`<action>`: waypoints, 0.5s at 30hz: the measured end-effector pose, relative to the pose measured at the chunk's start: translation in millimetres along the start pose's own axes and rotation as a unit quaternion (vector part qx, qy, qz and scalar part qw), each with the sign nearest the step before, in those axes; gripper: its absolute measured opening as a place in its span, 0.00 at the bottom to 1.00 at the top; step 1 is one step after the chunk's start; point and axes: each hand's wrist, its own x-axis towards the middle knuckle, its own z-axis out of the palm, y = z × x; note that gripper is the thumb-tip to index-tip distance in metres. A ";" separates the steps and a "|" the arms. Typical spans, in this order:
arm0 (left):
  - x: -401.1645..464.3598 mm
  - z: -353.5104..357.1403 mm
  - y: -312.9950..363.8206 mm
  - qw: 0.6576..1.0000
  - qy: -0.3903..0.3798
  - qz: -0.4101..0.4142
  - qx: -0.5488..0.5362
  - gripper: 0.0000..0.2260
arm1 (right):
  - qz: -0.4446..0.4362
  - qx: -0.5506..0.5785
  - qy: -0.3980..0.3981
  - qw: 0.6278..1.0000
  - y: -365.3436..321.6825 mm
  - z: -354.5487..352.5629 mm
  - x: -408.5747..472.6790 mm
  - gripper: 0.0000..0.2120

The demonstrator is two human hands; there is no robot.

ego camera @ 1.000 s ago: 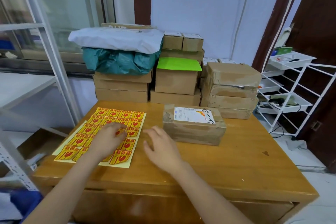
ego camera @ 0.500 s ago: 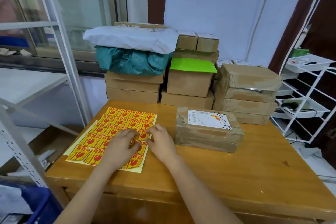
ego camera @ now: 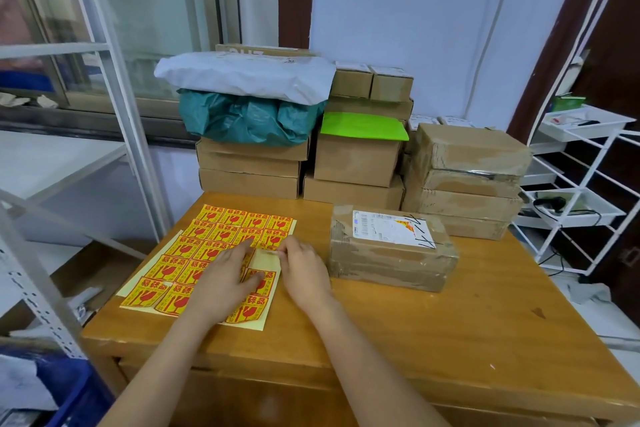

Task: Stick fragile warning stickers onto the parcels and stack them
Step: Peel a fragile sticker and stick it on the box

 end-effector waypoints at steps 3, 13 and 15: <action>0.1 -0.5 0.6 1.000 -0.002 -0.005 0.006 0.31 | 0.000 -0.001 0.003 1.000 -0.8 -1.3 -2.2 0.09; -0.7 -1.4 3.4 1.000 -0.008 -0.009 0.006 0.30 | 0.010 -0.010 0.006 1.000 -0.8 -0.5 -4.4 0.09; -0.9 -1.7 3.6 1.000 -0.007 -0.009 0.004 0.30 | 0.009 -0.013 0.002 1.000 -0.9 -1.3 -5.8 0.08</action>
